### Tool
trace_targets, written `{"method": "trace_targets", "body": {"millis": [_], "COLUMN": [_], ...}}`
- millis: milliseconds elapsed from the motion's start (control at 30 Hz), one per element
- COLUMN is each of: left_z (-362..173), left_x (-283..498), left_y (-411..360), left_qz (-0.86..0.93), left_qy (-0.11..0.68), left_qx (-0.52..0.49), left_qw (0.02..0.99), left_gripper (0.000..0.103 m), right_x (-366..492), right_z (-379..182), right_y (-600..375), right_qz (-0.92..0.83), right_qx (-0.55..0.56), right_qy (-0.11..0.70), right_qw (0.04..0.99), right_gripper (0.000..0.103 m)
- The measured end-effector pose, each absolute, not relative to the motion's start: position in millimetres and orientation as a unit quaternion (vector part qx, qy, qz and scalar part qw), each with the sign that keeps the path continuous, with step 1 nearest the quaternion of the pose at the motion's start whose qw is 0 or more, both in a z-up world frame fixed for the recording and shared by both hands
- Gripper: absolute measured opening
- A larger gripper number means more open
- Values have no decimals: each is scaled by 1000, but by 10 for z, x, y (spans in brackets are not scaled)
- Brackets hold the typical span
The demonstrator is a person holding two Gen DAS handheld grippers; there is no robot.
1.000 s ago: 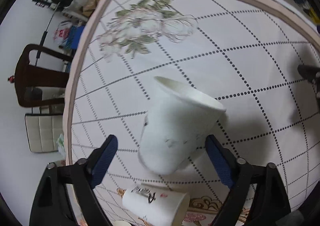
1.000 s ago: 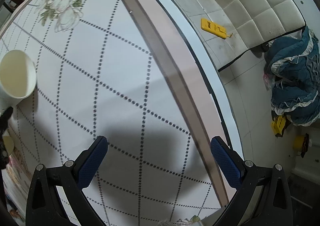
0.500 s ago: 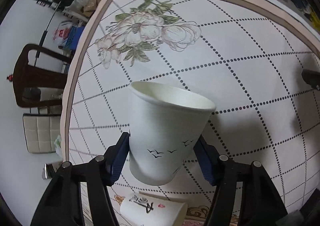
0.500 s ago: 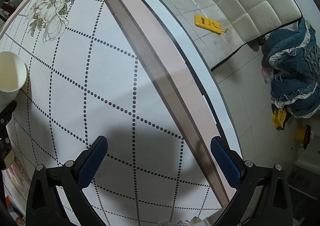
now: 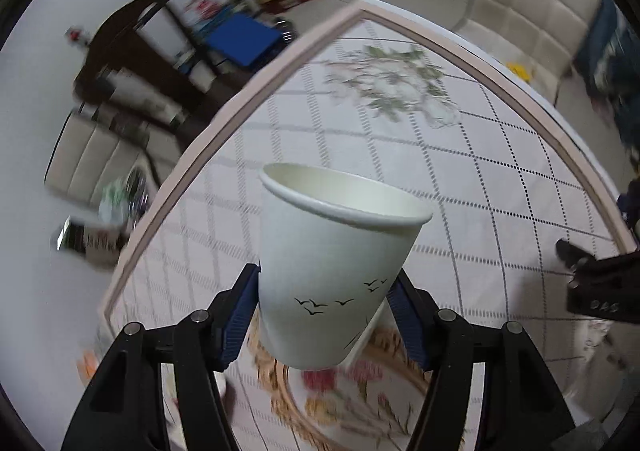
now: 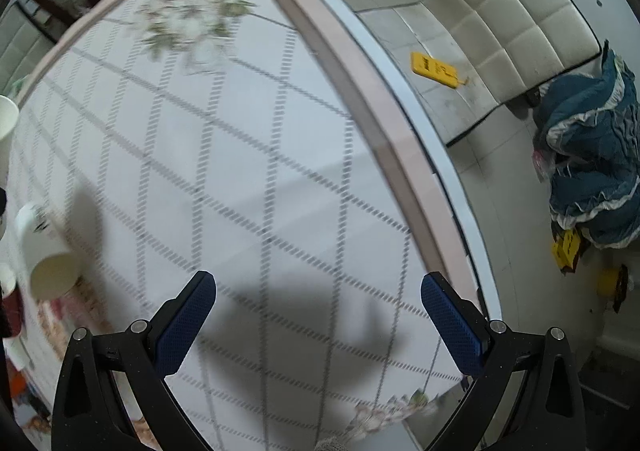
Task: Flip cup upright
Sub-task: 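Lift the cup with the left tool and rotate it opening-up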
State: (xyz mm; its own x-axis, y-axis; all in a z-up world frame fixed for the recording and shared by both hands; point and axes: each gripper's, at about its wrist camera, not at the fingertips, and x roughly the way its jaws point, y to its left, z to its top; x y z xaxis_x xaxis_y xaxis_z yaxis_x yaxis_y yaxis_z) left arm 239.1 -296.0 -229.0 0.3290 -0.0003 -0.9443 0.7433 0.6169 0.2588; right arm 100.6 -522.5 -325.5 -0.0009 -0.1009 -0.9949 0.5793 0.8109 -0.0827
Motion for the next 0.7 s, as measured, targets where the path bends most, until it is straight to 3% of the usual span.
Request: {"method": "trace_targets", "body": {"millis": [267, 700], "left_z": [-2211, -3295], "left_x": [2095, 1516], "left_y": [-1828, -429], "left_qz": [-180, -78], "left_qy": [586, 753], "left_qx": [261, -24], "left_qw": [746, 653], "left_gripper": [61, 61], "right_x": [915, 638], "right_z": [-3002, -3353], "right_y": [-4381, -3378], "right_qz": [-215, -176], "right_qx": [155, 96], "right_qy": [660, 703], "right_qw": [703, 682], "right_gripper": [103, 103]}}
